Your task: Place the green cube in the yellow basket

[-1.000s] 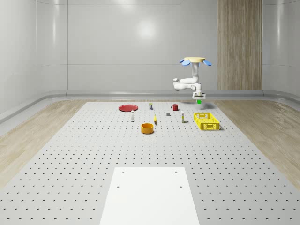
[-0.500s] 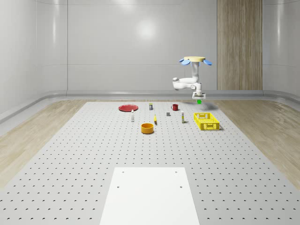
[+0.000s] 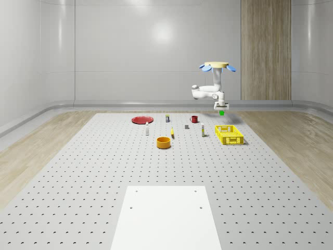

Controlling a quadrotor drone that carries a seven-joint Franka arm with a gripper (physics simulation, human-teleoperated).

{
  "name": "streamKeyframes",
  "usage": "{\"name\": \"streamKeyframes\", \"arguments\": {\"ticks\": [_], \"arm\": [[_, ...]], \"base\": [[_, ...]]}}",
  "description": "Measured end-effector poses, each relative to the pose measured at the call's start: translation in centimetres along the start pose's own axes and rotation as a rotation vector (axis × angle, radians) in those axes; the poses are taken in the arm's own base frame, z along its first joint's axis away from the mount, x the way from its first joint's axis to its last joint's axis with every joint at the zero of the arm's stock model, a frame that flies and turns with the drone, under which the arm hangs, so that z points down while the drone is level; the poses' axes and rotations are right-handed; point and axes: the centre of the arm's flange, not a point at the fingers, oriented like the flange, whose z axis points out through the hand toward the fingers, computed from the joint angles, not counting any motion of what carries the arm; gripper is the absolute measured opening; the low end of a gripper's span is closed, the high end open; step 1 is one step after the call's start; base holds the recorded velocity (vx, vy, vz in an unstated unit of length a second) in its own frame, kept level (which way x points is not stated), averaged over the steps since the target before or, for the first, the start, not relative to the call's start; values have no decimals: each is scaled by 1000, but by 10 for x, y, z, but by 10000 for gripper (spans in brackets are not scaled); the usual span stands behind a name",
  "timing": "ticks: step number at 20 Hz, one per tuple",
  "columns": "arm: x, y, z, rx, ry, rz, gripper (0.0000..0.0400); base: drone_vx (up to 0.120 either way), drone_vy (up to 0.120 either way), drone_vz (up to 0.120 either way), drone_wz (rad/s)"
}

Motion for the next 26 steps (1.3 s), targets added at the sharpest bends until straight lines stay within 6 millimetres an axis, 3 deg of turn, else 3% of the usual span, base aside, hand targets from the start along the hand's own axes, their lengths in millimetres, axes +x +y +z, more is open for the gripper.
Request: {"name": "streamKeyframes", "arguments": {"ticks": [26], "arm": [[0, 0, 0, 0, 0, 0, 251]], "base": [[120, 0, 0, 0]]}}
